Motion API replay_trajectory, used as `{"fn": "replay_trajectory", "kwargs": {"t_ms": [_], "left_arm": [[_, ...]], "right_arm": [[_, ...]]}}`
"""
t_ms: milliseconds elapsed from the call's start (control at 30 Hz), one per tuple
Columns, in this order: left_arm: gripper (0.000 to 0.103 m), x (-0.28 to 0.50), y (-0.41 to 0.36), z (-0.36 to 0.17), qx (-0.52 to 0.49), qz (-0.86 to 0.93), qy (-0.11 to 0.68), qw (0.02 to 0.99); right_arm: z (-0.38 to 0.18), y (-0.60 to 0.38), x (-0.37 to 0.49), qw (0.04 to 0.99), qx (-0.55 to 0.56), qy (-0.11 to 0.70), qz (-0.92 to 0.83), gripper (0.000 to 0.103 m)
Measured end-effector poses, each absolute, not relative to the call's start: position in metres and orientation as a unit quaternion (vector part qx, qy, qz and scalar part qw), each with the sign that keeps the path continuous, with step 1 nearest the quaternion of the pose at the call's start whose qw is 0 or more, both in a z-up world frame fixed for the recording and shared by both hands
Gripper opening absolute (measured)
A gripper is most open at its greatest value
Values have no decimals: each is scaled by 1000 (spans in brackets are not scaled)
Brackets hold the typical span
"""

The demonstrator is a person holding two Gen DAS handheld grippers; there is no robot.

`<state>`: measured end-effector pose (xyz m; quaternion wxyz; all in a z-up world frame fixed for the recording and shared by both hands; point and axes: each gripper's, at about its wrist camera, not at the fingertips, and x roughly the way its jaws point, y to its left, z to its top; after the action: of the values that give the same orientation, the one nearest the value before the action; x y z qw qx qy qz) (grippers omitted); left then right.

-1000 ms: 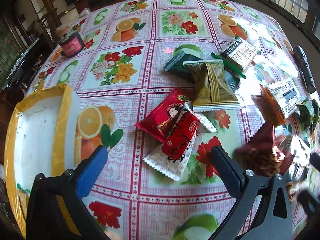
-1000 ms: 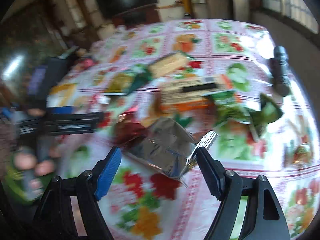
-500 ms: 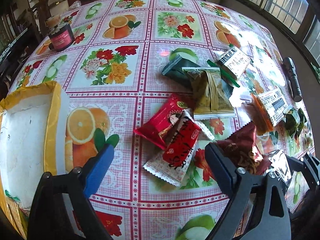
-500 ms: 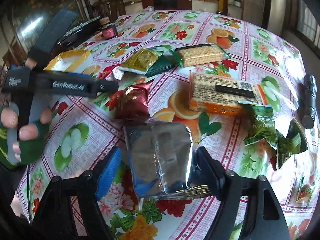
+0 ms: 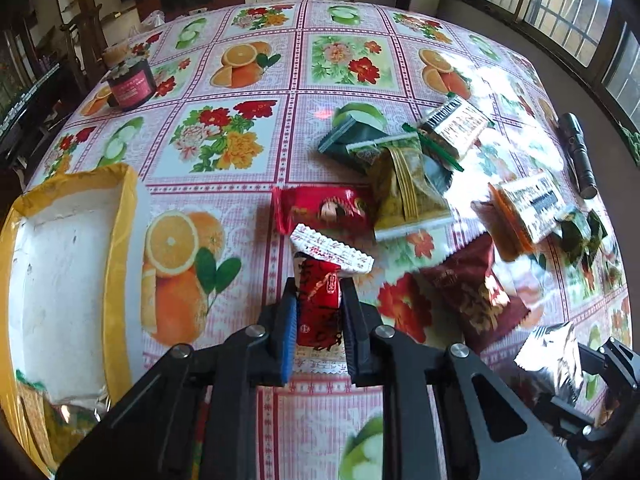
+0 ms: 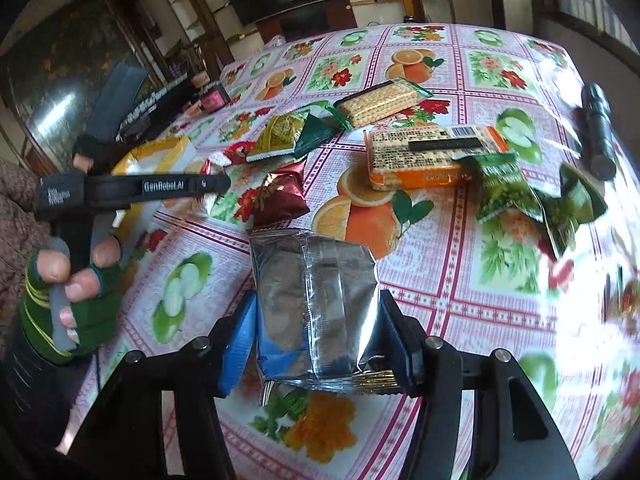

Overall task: Organize snacks
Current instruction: 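Carry the wrapped cake and foil bag over the tray with both tools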

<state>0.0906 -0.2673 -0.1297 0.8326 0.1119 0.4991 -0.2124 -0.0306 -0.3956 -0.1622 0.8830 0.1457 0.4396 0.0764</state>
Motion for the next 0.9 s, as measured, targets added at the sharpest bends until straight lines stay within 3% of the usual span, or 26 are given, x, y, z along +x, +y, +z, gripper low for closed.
{"fn": "replay_trajectory", "kwargs": {"t_ms": [233,900], "left_arm": [[21,46,-248,-104,145,-164,454,864],[21,7,-148,-49,111,-77,387,912]], "right_arm": [[-149,-396,-53,891,199,401,79,59],[-120,-305,-41,890,177,386,164,59]]}}
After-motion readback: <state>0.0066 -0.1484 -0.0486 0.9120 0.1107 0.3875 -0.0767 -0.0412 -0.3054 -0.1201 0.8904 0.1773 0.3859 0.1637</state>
